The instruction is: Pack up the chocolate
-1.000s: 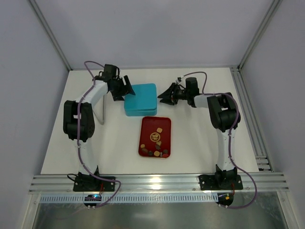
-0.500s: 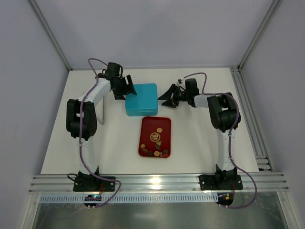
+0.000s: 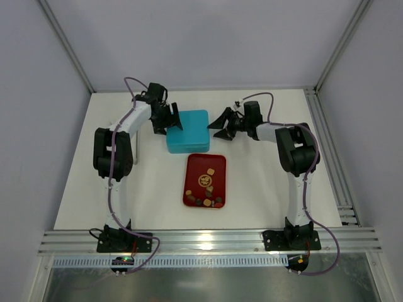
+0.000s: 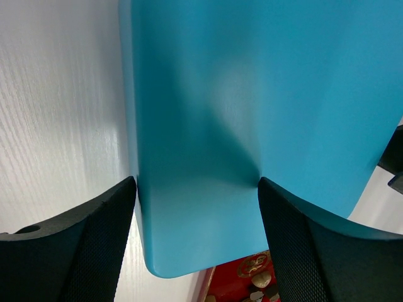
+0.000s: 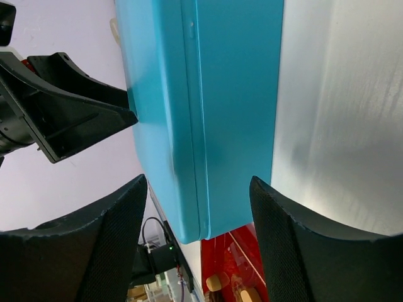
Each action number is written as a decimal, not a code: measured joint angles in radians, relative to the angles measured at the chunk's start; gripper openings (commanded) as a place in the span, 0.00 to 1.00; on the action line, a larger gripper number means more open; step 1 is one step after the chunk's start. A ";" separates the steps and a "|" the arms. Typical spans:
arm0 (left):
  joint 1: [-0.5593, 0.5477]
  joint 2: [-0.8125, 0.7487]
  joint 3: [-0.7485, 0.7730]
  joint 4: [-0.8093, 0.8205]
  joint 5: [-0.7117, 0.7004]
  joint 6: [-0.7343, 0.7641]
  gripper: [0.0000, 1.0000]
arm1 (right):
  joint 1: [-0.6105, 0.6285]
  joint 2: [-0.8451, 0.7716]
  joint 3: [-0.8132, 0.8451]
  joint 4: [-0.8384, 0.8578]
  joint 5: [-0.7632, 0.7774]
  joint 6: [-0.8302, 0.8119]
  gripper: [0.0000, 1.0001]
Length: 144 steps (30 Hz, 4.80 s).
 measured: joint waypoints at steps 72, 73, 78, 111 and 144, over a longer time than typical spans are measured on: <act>-0.069 0.098 0.169 -0.185 -0.058 0.077 0.79 | 0.113 -0.038 0.174 -0.441 0.282 -0.289 0.66; -0.069 0.098 0.167 -0.185 -0.053 0.080 0.80 | 0.109 -0.032 0.187 -0.444 0.282 -0.288 0.67; -0.071 0.098 0.158 -0.185 -0.014 0.102 0.81 | 0.077 -0.003 0.243 -0.405 0.268 -0.268 0.72; 0.018 0.162 0.262 -0.082 -0.051 0.032 0.80 | 0.031 0.156 0.417 -0.368 0.240 -0.235 0.63; -0.003 0.182 0.264 -0.021 -0.100 -0.089 0.61 | 0.045 0.158 0.488 -0.444 0.310 -0.298 0.40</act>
